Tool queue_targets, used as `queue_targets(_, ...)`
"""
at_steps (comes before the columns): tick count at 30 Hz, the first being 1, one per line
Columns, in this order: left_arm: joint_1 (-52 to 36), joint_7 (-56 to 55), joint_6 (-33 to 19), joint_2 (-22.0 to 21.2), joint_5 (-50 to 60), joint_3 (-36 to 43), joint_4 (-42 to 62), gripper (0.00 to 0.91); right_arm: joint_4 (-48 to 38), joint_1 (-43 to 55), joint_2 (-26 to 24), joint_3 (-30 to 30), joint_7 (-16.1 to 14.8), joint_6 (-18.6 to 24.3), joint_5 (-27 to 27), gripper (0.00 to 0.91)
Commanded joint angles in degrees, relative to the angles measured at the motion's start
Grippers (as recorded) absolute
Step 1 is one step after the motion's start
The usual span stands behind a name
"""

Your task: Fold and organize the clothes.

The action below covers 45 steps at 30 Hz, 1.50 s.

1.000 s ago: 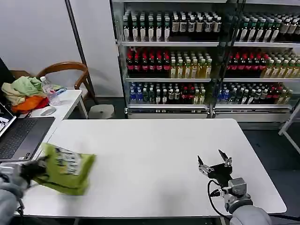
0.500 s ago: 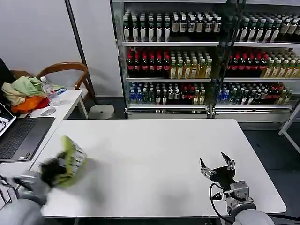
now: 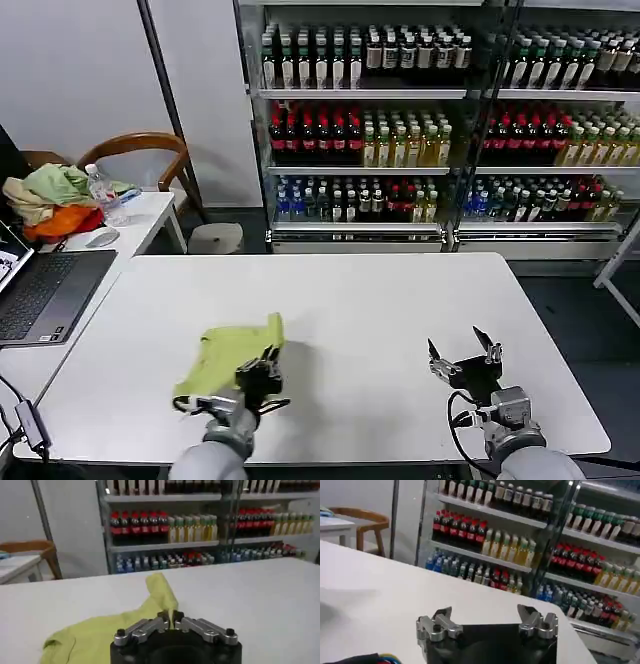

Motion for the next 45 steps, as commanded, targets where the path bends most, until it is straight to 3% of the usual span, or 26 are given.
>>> queue_targets(1,-10.4,-10.0,3.9,-6.9,-13.6,7.5,3.2,0.050,-0.6,0.7,-0.7,0.9,-0.2,0.0,0.3,0.907)
queue_targets(11,-13.1,-10.9,3.8,-11.5,-19.2,8.6,6.4,0.071,-3.0,3.6,-1.3,1.3,-0.9,0.0,0.9,0.907)
queue_targets(12,-13.6,-10.9,3.8,-12.0,-19.3,8.5,6.8,0.756,-3.2,3.8,-1.3,1.4,-0.9,0.0,0.9,0.907)
queue_targets(13,-13.9,-10.9,3.7,-12.4,-19.5,8.4,7.4,0.907,-3.3,3.9,-1.4,1.5,-1.0,0.0,1.0,0.907)
queue_targets(19,-16.2,-9.6,-0.3,-14.8,-20.8,8.3,8.7,0.907,-3.9,5.2,-1.2,1.4,-1.4,0.1,1.0,0.907)
queue_targets(23,-16.7,-7.9,-2.2,-13.6,-19.9,7.6,8.1,0.907,-5.3,6.8,-1.2,1.4,-2.1,0.7,0.8,0.907)
queue_targets(28,-17.7,-3.4,-3.6,-4.4,-17.9,0.8,6.0,0.907,-8.7,10.4,-0.7,-0.2,-1.5,1.3,0.7,0.907)
queue_targets(30,-17.4,-0.1,-5.3,-0.3,-10.9,-2.5,6.4,0.907,-10.2,11.5,-0.1,-1.5,-0.9,3.5,0.1,0.907)
queue_targets(35,-11.3,12.2,-15.7,11.4,0.5,-16.1,10.2,0.907,-12.4,13.9,2.6,-7.8,-1.1,5.7,0.8,0.907)
queue_targets(38,-6.4,16.9,-18.4,14.5,1.9,-22.2,11.3,0.907,-12.0,14.1,3.6,-11.4,-1.5,5.6,2.8,0.907)
queue_targets(42,-2.5,17.5,-20.4,15.1,1.6,-24.8,11.5,0.907,-12.7,14.3,5.1,-17.7,-0.9,3.4,9.8,0.907)
queue_targets(44,-1.3,17.4,-20.8,14.5,1.6,-25.2,11.5,0.907,-14.3,14.6,6.0,-19.9,1.9,0.9,16.2,0.907)
queue_targets(45,-0.9,17.3,-20.9,14.3,1.7,-25.3,11.5,0.907,-14.6,14.7,6.2,-20.4,2.3,0.0,17.0,0.907)
